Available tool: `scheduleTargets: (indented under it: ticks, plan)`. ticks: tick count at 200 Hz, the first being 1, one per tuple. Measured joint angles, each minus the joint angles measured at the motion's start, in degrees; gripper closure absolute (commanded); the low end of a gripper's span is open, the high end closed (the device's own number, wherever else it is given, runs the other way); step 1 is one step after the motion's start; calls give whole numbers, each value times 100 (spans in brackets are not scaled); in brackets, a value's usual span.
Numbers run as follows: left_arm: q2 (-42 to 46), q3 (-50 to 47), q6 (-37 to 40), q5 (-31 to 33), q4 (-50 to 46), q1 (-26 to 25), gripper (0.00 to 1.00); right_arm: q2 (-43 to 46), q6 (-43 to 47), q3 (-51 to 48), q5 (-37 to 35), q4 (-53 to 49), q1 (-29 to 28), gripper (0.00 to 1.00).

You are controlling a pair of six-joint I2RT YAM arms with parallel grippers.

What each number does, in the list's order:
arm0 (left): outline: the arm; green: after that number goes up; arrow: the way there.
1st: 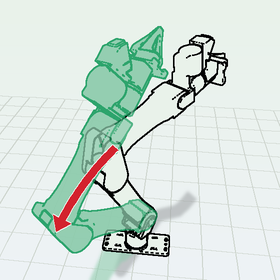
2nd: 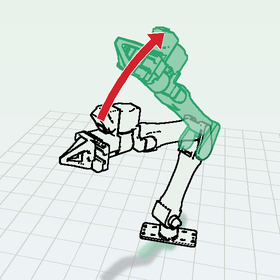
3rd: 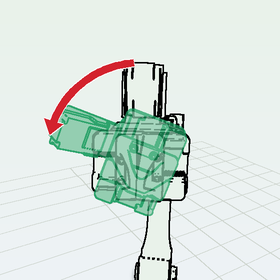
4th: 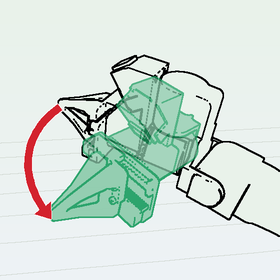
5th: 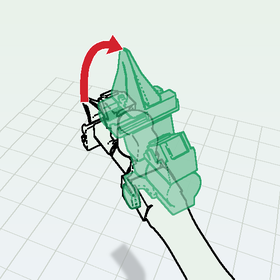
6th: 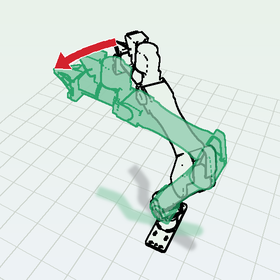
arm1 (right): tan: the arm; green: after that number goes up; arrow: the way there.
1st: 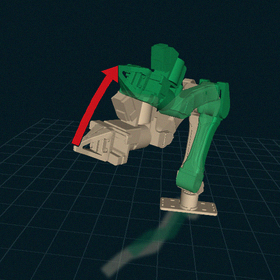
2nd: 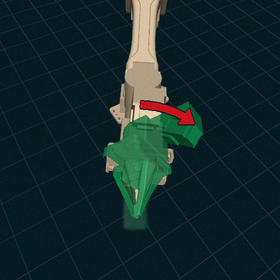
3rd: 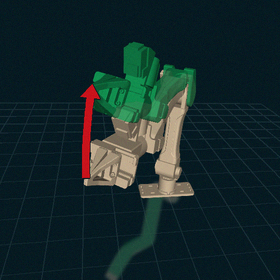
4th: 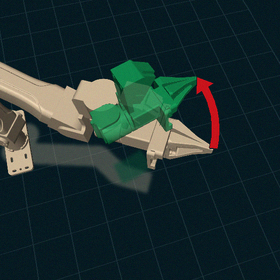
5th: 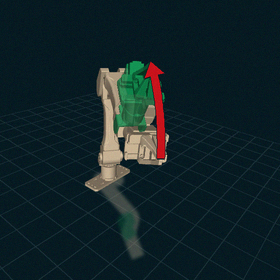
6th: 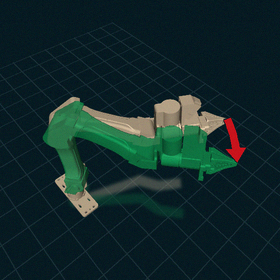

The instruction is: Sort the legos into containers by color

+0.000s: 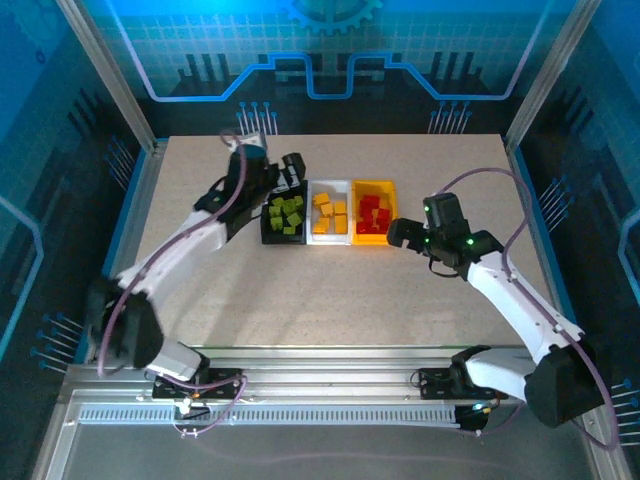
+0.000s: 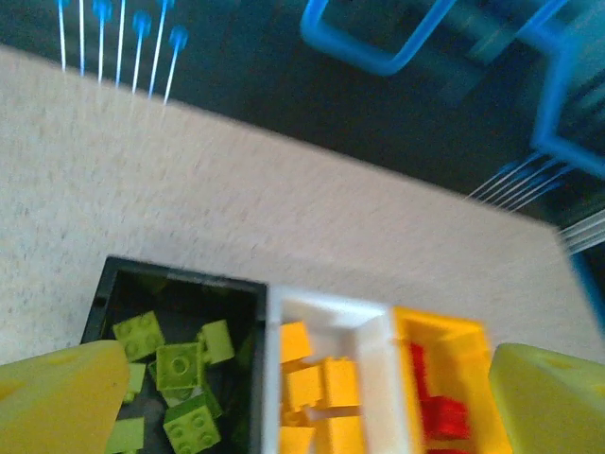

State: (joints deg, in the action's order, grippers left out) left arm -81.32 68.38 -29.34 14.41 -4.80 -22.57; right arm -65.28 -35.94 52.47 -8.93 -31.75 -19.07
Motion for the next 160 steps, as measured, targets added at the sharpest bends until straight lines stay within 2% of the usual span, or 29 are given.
scheduleTargets:
  ticks: [22,45,78,115,160]
  plan:
    - [1029,-802,260,334,564,-4,1,557,59,-299,-223,452,2,0]
    - [1353,-1353,782,826,953,15,1,1294,35,-894,-483,1034,0,0]
    - [774,-1460,1650,1427,909,535,1,1602,-20,-1266,-984,1357,2,0]
    - [306,-2382,2380,1558,1615,1357,1,1060,-4,-890,-1287,1204,2,0]
    - [-289,-3038,2680,1604,2068,1523,1,483,92,-396,-1305,804,249,0]
